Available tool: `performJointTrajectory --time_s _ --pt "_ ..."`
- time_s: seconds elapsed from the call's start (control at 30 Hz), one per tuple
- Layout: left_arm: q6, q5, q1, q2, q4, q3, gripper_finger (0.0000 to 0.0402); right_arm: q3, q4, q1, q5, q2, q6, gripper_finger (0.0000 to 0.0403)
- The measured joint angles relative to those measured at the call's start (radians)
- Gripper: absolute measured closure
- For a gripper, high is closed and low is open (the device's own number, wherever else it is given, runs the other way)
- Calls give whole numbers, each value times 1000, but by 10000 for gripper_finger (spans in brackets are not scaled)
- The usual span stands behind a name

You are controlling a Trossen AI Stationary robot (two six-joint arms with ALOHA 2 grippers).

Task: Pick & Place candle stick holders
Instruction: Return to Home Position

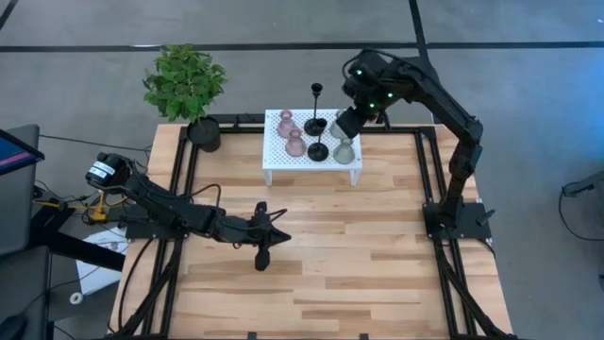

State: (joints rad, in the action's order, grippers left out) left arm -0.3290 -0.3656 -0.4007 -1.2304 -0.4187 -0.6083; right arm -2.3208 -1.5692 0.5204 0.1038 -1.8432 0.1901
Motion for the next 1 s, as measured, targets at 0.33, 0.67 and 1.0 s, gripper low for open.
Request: performJointTrajectory --time_s 0.33,0.67,1.0 --pt "39 -1 -14 89 104 1 400 -16 0 -181 -121 168 -58 398" --pt "119 -278 -183 486 360 0 400 -11 108 -491 -296 312 -62 402" --pt "196 -435 -420 639 419 0 400 -10 83 -669 -508 316 -9 403"
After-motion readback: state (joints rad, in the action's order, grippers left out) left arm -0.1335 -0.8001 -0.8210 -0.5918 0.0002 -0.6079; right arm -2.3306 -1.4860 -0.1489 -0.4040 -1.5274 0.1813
